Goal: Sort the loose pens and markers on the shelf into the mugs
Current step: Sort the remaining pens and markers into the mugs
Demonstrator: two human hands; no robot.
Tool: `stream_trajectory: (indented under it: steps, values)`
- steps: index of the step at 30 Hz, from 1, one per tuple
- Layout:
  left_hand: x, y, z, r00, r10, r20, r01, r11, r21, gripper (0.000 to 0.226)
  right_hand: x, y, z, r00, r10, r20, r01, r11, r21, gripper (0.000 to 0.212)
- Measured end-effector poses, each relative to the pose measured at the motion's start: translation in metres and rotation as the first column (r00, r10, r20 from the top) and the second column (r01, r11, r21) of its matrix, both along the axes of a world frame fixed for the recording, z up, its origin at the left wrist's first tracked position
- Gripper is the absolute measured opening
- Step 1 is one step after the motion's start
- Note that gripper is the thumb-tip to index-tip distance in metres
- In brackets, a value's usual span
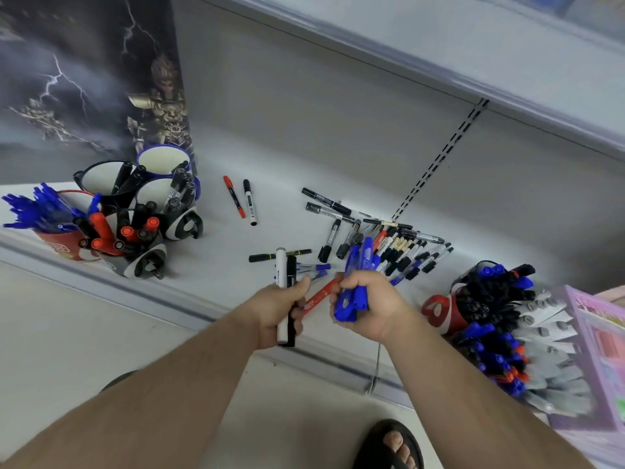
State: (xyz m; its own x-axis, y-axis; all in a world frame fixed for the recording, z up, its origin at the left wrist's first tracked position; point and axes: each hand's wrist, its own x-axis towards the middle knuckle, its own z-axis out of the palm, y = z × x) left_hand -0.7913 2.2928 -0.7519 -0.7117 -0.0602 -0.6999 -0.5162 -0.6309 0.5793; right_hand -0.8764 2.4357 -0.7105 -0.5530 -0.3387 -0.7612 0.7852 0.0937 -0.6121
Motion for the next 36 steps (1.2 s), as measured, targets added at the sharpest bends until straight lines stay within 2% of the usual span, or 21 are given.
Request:
stream_trajectory:
  steps: [3,5,7,8,10,12,14,16,17,19,21,22,23,25,26,27,29,30,32,34,36]
  values:
    - [-0.008,0.011,0.013,0.997,-0.055,-0.050,0.054,0.998,-0.018,0.048,0.017,-0.014,0.012,0.970,0.237,-0.056,-0.232,0.969,0.080,0.013]
    - [-0.009,0.020,0.019,0.991,-0.106,-0.087,0.104,0.994,-0.023,0.050,0.025,-0.021,0.016,0.898,0.415,-0.147,-0.356,0.881,0.310,0.016]
    - [-0.008,0.029,0.020,0.990,-0.083,-0.116,0.093,0.992,0.083,0.050,0.029,-0.022,0.018,0.815,0.555,-0.166,-0.412,0.758,0.506,0.041]
    - [-0.006,0.032,0.020,0.991,-0.072,-0.113,0.087,0.988,0.128,0.050,0.032,-0.022,0.021,0.777,0.608,-0.162,-0.438,0.708,0.553,0.042]
    - [-0.002,0.040,0.022,0.995,-0.044,-0.090,0.060,0.982,0.180,0.035,0.038,-0.021,0.025,0.716,0.679,-0.164,-0.463,0.637,0.617,0.033]
    - [0.002,0.051,0.027,0.998,0.004,-0.067,0.014,0.963,0.269,0.019,0.046,-0.021,0.026,0.720,0.673,-0.166,-0.452,0.637,0.624,0.036]
    - [0.002,0.058,0.031,0.994,0.086,-0.062,-0.063,0.947,0.315,0.011,0.054,-0.024,0.029,0.732,0.659,-0.174,-0.435,0.648,0.625,0.059]
    - [0.005,0.060,0.035,0.976,0.187,-0.116,-0.130,0.916,0.379,0.021,0.063,-0.027,0.038,0.678,0.717,-0.162,-0.445,0.576,0.686,0.099]
    - [0.006,0.060,0.037,0.966,0.221,-0.134,-0.141,0.886,0.442,0.018,0.068,-0.027,0.048,0.630,0.761,-0.153,-0.465,0.528,0.710,0.110]
    - [0.008,0.058,0.040,0.933,0.273,-0.233,-0.114,0.840,0.530,0.019,0.077,-0.024,0.072,0.521,0.836,-0.173,-0.463,0.448,0.765,0.105]
    - [0.014,0.056,0.049,0.894,0.312,-0.321,-0.077,0.813,0.577,0.023,0.082,-0.016,0.099,0.352,0.910,-0.218,-0.395,0.356,0.847,0.078]
    - [0.017,0.055,0.054,0.890,0.344,-0.299,-0.103,0.790,0.604,0.026,0.083,-0.010,0.110,0.302,0.916,-0.262,-0.400,0.372,0.838,0.064]
    - [0.019,0.054,0.057,0.879,0.385,-0.281,-0.128,0.759,0.639,0.022,0.084,-0.004,0.122,0.343,0.882,-0.324,-0.470,0.460,0.753,0.053]
    - [0.027,0.053,0.076,0.847,0.489,-0.208,-0.256,0.718,0.647,0.012,0.087,0.008,0.142,0.587,0.674,-0.449,-0.517,0.738,0.433,0.040]
    - [0.030,0.051,0.086,0.812,0.558,-0.170,-0.328,0.678,0.658,0.008,0.088,0.014,0.150,0.679,0.520,-0.518,-0.407,0.854,0.324,0.033]
    - [0.032,0.050,0.095,0.774,0.618,-0.136,-0.377,0.624,0.684,0.006,0.087,0.020,0.155,0.719,0.365,-0.591,-0.252,0.930,0.268,0.024]
    - [0.035,0.048,0.114,0.712,0.699,-0.072,-0.433,0.517,0.738,0.014,0.091,0.034,0.159,0.653,0.150,-0.742,0.019,0.977,0.215,0.008]
    - [0.037,0.048,0.123,0.690,0.722,-0.055,-0.442,0.480,0.758,0.017,0.097,0.039,0.159,0.572,0.123,-0.811,0.089,0.974,0.210,0.013]
    - [0.039,0.054,0.138,0.680,0.731,-0.058,-0.427,0.459,0.779,0.015,0.112,0.043,0.155,0.312,0.225,-0.923,0.110,0.956,0.270,0.036]
    - [0.044,0.068,0.149,0.699,0.709,-0.097,-0.385,0.487,0.784,0.014,0.124,0.038,0.149,0.089,0.364,-0.927,0.105,0.922,0.373,0.052]
    - [0.050,0.083,0.154,0.732,0.659,-0.173,-0.318,0.555,0.769,0.017,0.129,0.030,0.147,0.051,0.484,-0.874,0.114,0.866,0.486,0.061]
